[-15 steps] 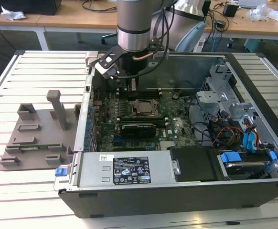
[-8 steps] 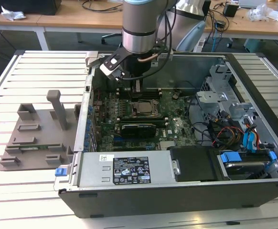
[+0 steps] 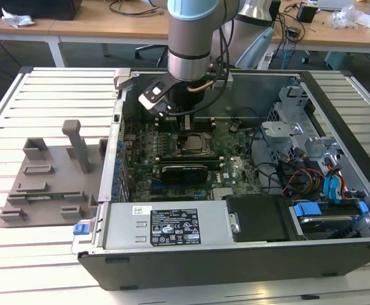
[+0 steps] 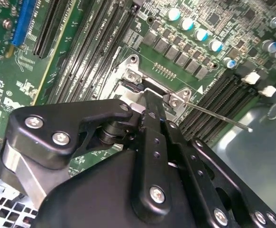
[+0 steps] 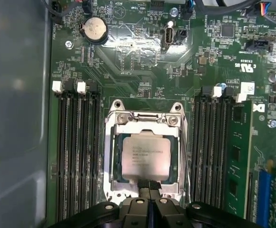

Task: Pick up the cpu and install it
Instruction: 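Close the cpu cover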

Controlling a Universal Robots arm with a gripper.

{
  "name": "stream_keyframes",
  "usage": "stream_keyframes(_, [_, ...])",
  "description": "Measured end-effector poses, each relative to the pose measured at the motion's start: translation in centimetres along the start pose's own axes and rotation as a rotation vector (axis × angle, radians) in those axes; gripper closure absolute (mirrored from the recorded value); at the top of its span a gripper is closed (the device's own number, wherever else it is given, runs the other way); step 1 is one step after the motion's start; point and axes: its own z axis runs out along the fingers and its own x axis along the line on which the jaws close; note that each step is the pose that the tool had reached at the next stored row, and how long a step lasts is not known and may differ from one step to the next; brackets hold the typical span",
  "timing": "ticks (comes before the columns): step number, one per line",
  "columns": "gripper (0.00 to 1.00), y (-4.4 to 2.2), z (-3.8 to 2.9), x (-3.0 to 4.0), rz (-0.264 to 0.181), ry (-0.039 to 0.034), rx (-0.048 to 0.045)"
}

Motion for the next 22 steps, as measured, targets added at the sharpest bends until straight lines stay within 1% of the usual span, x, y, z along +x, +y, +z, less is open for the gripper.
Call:
stream_keyframes(4, [0.89,0.05,0.66,0.02,0.0,0.0,0.0001])
stream_keyframes(7, [0.89,0.05,0.8,0.02,0.0,-0.0003,0.0003])
stream_keyframes(8, [0.89,0.16,0.81,0.02,0.0,-0.0001,0.0002])
stream_keyframes(9, [0.89,0.31,0.81,0.02,0.0,0.0,0.0001])
stream_keyframes(10, [0.89,0.91,0.8,0.0,0.0,-0.0001,0.0002])
stream_keyframes(11, [0.89,1.34,0.8,-0.01,0.0,-0.0001,0.0003])
stream_keyframes(13, [0.89,1.78,0.77,-0.04,0.0,-0.0002,0.0003])
stream_keyframes(15, [0.89,1.91,0.58,-0.04,0.0,-0.0001,0.0002])
stream_keyframes(17, [0.89,1.9,-0.14,-0.06,0.0,-0.0002,0.0003])
stream_keyframes(22, [0.89,1.89,-1.24,-0.1,0.0,-0.001,0.0003])
